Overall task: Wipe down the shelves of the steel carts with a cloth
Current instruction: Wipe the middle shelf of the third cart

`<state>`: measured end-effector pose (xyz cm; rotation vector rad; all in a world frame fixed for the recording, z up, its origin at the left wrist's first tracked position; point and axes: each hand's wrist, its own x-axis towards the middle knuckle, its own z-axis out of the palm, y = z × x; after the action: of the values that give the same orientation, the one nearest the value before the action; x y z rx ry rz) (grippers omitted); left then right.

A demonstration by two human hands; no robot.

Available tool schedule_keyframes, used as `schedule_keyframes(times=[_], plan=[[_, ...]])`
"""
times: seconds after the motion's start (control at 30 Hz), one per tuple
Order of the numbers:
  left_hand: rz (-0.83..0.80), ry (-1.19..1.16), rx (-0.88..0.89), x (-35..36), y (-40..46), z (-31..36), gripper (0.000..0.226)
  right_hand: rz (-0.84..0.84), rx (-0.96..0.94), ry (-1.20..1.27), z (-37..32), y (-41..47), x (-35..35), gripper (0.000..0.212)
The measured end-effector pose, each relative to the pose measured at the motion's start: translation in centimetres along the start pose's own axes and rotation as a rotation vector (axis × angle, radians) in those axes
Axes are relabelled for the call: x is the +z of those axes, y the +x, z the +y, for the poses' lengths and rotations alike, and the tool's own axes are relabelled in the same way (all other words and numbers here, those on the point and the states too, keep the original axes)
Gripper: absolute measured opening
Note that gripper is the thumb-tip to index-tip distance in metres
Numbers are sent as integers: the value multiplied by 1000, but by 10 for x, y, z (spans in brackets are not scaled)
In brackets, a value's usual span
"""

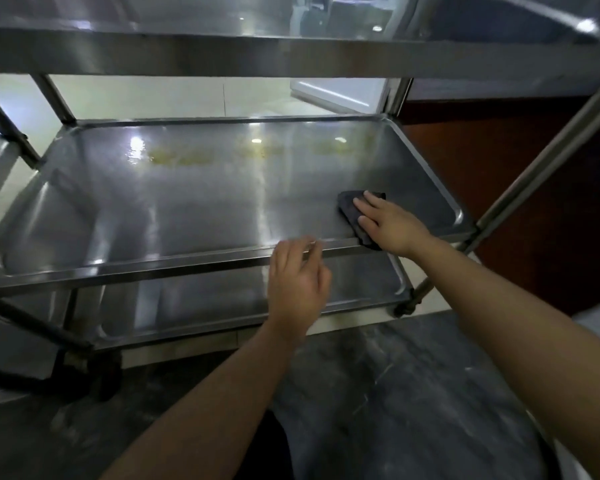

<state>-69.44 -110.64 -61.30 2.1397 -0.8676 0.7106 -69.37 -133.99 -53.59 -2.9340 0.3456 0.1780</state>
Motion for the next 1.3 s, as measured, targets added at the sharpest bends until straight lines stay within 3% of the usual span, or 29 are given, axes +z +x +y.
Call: schedule_keyframes(times=[0.17,0.43,0.73,0.97,1.3], plan=[[-127,-27,6,30,8,18,38,8,12,-35,5,-1,1,52],[-14,-72,99,44,0,10,37,41,25,-20,14,61,-2,52],[38,35,181,61,-1,-2,36,37,77,15,30,155,-20,54],[74,74,207,63,-5,-4,36,63,122,24,50,133,-23,53],[39,-19,155,53,-2,1,36,32,26,5,72,19,-8,52]])
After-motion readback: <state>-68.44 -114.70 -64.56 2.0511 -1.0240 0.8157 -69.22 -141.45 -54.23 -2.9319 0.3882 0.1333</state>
